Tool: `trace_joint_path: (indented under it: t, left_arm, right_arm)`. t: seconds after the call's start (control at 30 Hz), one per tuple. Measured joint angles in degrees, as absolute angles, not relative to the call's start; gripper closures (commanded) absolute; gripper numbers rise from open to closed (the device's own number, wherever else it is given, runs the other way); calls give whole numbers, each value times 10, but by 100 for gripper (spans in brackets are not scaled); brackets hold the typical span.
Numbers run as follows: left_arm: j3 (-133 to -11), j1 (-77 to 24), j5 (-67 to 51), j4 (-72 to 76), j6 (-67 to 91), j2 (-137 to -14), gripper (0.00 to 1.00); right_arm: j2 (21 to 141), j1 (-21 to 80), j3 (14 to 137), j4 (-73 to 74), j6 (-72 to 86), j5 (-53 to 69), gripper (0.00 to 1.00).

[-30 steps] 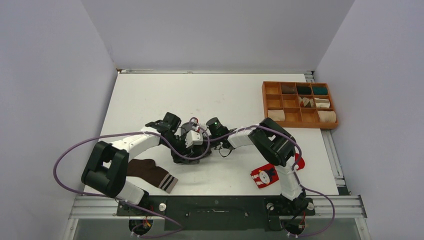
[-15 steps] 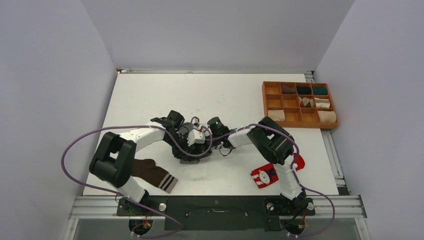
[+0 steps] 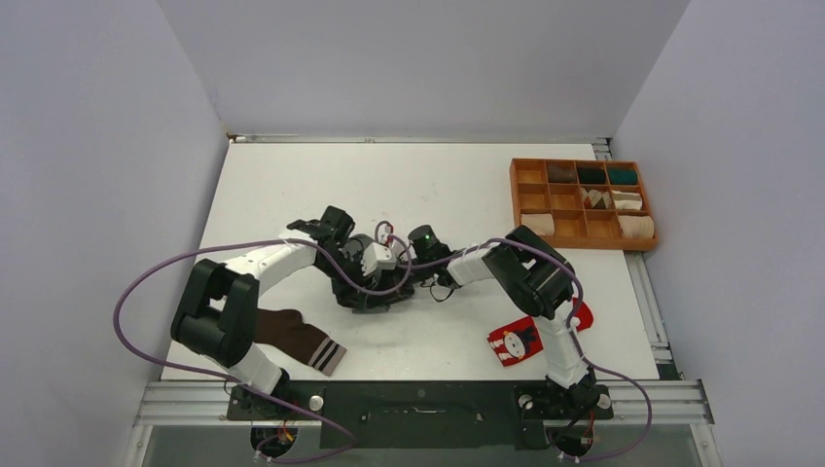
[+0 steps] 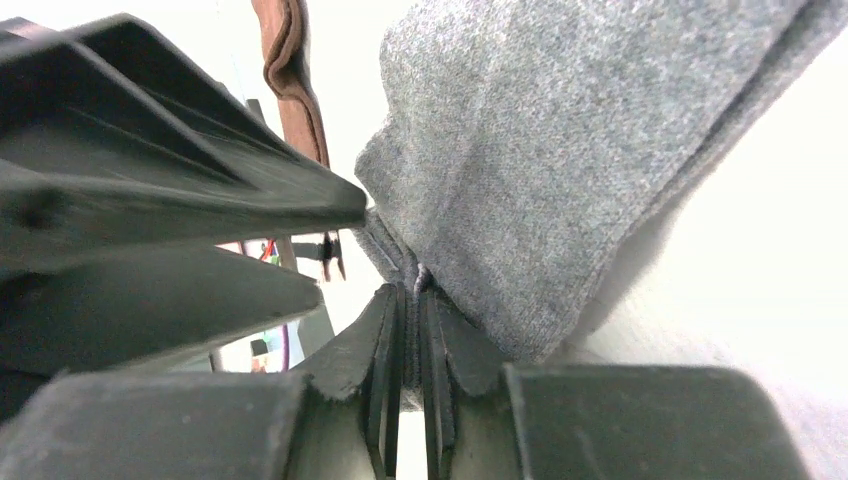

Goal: Roll the socks
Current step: Roll the sock at the center of the board.

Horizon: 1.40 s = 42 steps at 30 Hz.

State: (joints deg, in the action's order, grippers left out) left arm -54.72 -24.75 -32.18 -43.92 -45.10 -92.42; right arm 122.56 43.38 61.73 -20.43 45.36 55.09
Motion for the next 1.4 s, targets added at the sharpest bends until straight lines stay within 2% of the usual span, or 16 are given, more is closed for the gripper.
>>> trace_joint_path:
  t: [0.27, 0.63, 1.13, 1.27, 1.33, 1.4]
  left_arm:
    - [-567, -224, -342, -465, -451, -869, 61]
    - [-512, -248, -323, -452, -446, -903, 66]
    - [-512, -251, -320, -412, -415, -923, 64]
    - [-515, -252, -317, -402, -402, -929, 69]
    - [-517, -252, -316, -398, -396, -932, 78]
    - [-518, -252, -314, -392, -392, -936, 92]
  right_arm:
    - [1218, 427, 573, -270, 503, 546, 95]
    - [1211, 436, 536, -334, 565, 520, 95]
    - [1211, 435, 532, -340, 578, 514, 95]
    - [1211, 433, 532, -340, 579, 514, 95]
    - [1211, 431, 532, -340, 579, 515, 95]
    - [1211, 429, 532, -340, 579, 515, 95]
